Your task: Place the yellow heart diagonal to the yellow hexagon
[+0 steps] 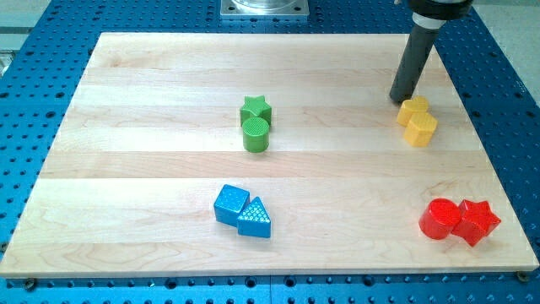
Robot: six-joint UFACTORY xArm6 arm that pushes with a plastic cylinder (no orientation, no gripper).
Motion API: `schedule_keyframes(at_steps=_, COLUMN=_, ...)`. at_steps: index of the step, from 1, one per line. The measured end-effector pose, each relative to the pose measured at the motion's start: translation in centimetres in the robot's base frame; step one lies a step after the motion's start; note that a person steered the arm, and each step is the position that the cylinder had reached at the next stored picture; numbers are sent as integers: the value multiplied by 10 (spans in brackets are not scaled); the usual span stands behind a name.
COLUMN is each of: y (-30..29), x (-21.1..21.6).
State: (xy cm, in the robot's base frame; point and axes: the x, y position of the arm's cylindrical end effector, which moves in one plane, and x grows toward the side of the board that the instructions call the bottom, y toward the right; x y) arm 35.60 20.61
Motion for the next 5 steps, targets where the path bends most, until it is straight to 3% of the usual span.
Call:
schedule_keyframes(at_steps=2, y=-4, x=24)
schedule_keyframes(at_steps=4, y=40, x=0)
schedule_keyframes(at_steps=5, y=13, x=37)
